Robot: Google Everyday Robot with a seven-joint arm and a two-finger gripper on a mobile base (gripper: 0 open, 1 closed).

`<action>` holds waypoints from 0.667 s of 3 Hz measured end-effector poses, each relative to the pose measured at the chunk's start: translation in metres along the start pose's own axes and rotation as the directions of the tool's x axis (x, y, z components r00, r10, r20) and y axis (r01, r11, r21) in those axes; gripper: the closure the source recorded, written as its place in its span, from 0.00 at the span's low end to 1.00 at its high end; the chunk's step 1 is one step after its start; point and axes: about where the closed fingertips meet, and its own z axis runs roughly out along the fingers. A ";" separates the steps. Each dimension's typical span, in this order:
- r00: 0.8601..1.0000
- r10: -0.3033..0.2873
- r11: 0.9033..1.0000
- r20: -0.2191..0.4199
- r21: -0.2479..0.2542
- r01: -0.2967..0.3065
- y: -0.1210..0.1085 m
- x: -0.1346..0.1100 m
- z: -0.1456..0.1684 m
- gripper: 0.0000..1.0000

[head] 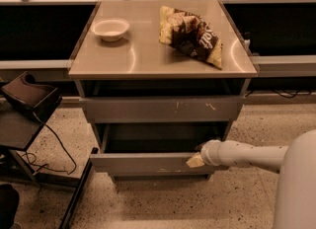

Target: Open middle drawer

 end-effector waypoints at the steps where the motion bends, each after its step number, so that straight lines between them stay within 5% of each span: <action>1: 1.000 0.007 1.000 0.014 0.012 -0.007 0.010 0.011 -0.005 1.00; 2: 1.000 0.007 1.000 0.014 0.012 -0.007 0.009 0.008 -0.009 1.00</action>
Offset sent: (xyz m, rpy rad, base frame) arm -0.3535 -0.0279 -0.1113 0.1305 -0.3577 -0.3276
